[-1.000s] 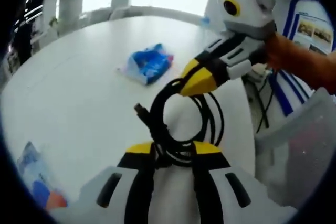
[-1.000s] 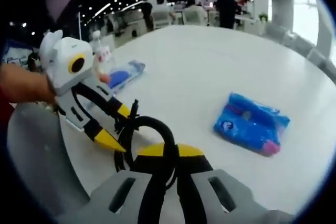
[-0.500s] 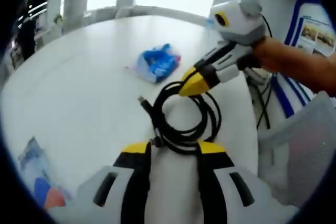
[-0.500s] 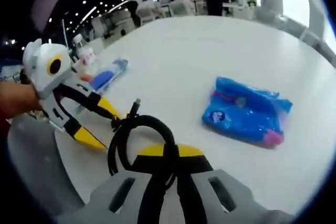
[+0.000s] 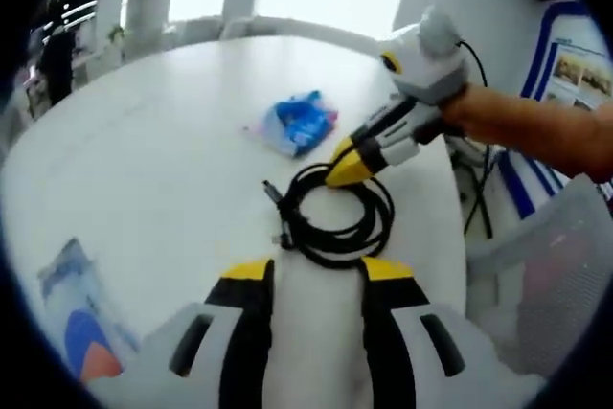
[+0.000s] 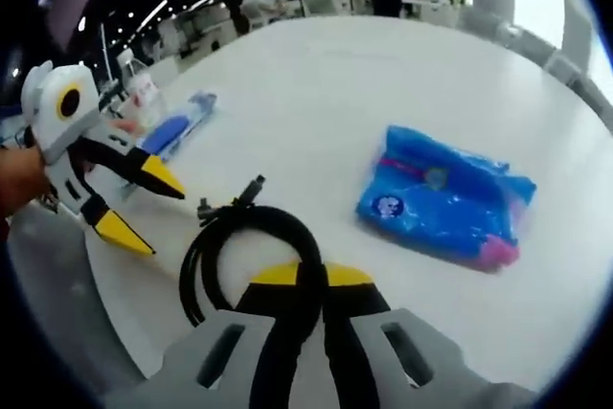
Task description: Arrange the tabletop items into an orderly group along one side of the table until the central work area is clear of visible clutter.
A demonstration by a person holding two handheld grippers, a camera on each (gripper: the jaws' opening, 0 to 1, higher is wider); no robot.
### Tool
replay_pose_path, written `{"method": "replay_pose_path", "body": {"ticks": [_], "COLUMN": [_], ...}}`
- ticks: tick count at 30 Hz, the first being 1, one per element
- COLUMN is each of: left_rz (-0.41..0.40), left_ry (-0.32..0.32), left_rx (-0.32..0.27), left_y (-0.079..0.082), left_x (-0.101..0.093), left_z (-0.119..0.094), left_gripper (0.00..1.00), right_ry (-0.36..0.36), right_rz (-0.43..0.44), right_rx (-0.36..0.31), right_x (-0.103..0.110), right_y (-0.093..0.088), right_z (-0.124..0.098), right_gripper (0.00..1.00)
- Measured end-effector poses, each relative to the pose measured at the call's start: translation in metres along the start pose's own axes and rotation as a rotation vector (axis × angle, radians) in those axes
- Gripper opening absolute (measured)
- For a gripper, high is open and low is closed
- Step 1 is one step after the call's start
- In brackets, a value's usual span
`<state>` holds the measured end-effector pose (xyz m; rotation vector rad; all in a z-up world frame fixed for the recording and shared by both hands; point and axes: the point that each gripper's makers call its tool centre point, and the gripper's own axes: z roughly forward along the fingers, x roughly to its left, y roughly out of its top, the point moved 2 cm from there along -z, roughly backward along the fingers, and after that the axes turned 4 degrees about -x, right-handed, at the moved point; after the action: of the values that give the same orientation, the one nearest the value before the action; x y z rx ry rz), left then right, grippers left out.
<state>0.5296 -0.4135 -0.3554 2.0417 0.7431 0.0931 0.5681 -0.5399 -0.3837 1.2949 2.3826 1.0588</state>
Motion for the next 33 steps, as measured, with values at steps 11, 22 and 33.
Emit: {"method": "replay_pose_path", "body": {"ticks": [11,22,33], "left_rz": [-0.001,-0.002,-0.009], "left_ry": [-0.004,0.029,0.065], "left_rx": [-0.021,-0.122,-0.171], "left_y": [0.003,0.022,0.024], "left_x": [-0.008,-0.013,-0.014], "left_z": [-0.007,-0.04,-0.075], "left_gripper": [0.34,0.38,0.54], "right_ry": [-0.036,-0.042,0.064], "right_rz": [-0.027,-0.154,-0.239], "right_rx": [-0.043,-0.138,-0.184], "right_x": [0.0,0.02,0.051], "right_y": [0.011,0.055,0.079], "right_z": [-0.014,-0.039,-0.042], "right_gripper": [0.16,0.24,0.4]}}
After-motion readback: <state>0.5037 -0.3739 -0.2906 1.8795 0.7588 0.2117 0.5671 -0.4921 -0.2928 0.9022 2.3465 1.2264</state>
